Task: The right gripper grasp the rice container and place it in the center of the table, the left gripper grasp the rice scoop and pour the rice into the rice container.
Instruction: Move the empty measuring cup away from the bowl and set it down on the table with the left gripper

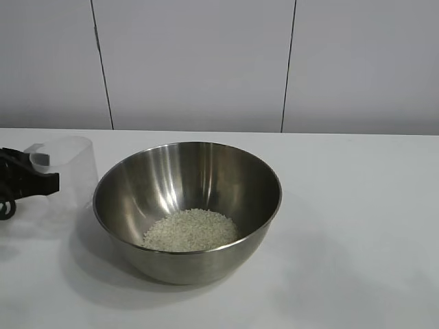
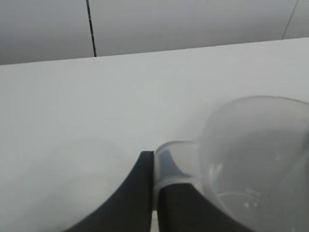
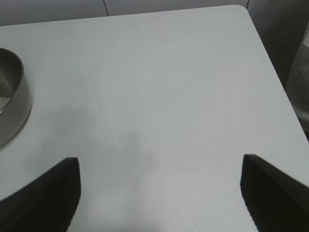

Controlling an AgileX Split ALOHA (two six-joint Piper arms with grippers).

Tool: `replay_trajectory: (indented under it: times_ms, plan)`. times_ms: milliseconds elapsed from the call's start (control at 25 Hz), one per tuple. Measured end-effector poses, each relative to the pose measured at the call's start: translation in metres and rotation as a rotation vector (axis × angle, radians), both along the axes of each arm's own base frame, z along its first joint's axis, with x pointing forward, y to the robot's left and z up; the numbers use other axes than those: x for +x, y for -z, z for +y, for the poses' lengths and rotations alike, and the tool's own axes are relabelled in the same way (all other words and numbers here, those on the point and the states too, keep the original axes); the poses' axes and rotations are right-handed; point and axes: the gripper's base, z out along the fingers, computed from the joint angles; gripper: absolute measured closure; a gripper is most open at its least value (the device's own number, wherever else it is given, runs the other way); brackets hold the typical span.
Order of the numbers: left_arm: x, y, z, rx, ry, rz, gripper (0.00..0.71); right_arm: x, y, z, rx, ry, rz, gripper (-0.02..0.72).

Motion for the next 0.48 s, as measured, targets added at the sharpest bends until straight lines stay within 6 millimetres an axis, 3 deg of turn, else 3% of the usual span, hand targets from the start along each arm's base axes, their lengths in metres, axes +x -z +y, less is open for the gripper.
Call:
replay_trajectory:
  times_ms: [200,280,480]
  plan:
    - [-0.0001,0.002,-0.0001,0.001,0.001,0.005,0.673,0.0,0.0,0.0,0.0,0.0,0.0,0.08]
    - [-0.0001,0.002,-0.0001,0.0,0.001,0.004,0.606,0.0,0.0,0.0,0.0,0.0,0.0,0.08]
    - [0.0001,0.0015,-0.0002,0.003,0.003,-0.003,0.35,0.0,0.0,0.0,0.0,0.0,0.0,0.08]
